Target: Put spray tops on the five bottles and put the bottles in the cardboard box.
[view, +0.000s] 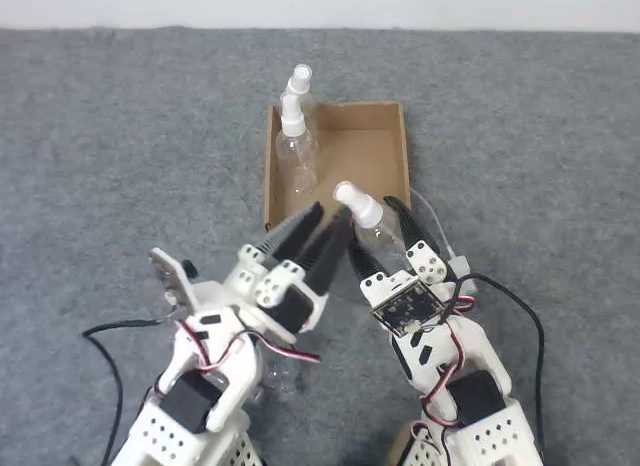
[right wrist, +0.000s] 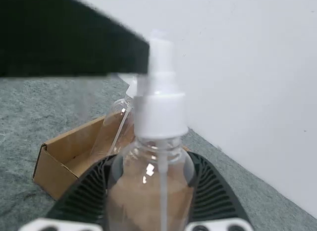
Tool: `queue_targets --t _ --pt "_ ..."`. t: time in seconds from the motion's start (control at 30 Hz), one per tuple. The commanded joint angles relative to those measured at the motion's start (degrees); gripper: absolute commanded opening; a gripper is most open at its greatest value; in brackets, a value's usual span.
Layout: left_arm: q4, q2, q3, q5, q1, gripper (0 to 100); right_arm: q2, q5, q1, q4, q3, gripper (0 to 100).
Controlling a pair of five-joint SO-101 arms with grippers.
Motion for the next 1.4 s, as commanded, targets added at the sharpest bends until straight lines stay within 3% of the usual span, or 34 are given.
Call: queue_targets --t 0.0,0.37,0.6,0.73,1.03,1.37 --pt "0.09 -1.32 -0.13 -2.29 2.29 13 -1.80 -0.79 -0.66 -0.57 1.23 0.9" --pt "0.09 -1.32 -0.48 -2.29 2.20 13 -1.80 -1.32 -0.13 -0.75 1.32 0.9" --pt "0.18 -1.41 -1.27 -2.29 2.11 13 -1.80 -13.27 4.26 -3.47 1.14 0.9" --pt "0.18 -1.41 -1.19 -2.29 2.11 13 -1.80 -16.26 6.11 -4.62 1.14 0.9" --pt "-0.26 -1.41 -1.01 -2.29 -3.34 13 -1.80 -16.35 1.54 -4.44 1.14 0.9" --pt "-0.26 -1.41 -0.84 -2.29 -3.34 13 -1.89 -16.09 -3.74 -4.26 1.23 0.9"
